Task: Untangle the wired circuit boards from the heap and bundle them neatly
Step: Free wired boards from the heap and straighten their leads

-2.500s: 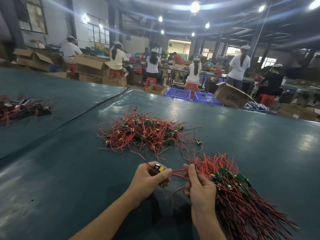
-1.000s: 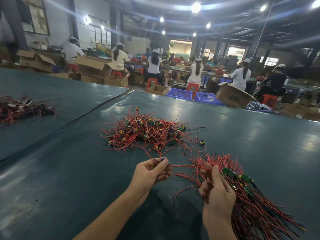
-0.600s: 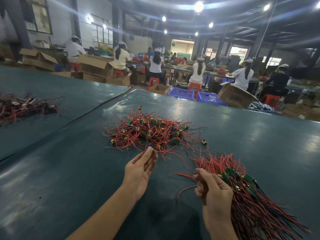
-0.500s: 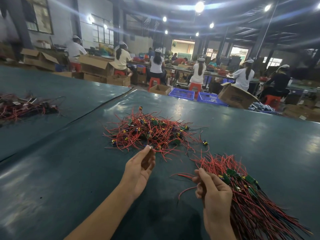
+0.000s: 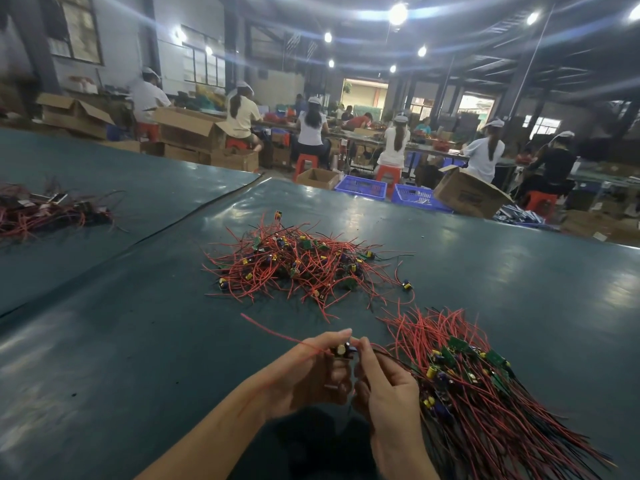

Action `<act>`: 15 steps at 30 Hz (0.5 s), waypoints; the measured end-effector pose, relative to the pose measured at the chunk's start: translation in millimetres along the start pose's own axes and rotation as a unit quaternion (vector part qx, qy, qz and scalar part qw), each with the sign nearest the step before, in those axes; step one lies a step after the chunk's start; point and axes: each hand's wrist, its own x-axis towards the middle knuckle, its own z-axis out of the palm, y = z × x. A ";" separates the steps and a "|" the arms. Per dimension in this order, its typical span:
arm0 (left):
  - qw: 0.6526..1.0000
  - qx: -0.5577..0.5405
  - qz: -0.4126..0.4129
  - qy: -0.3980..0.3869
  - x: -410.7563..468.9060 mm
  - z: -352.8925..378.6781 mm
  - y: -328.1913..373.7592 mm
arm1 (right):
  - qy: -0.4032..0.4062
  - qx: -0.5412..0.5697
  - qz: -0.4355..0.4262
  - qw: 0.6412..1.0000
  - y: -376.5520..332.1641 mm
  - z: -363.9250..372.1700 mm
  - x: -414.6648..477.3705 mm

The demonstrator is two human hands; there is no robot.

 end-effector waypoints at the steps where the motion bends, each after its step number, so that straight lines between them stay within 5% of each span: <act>1: 1.000 0.003 -0.001 0.001 -0.3 -0.4 -0.4 | 0.011 0.009 0.008 1.000 0.1 1.1 -0.2; 8: 0.995 -0.098 0.036 -0.007 9.0 0.4 -11.8 | 0.137 0.040 -0.043 0.989 1.2 -1.2 0.5; 12: 0.995 0.016 0.101 0.019 10.7 9.0 -19.8 | 0.123 -0.002 -0.128 0.984 -0.6 -1.9 -2.9; 15: 0.985 0.064 0.116 0.113 12.3 13.2 -19.5 | 0.103 -0.030 -0.148 0.983 1.3 -0.7 -4.6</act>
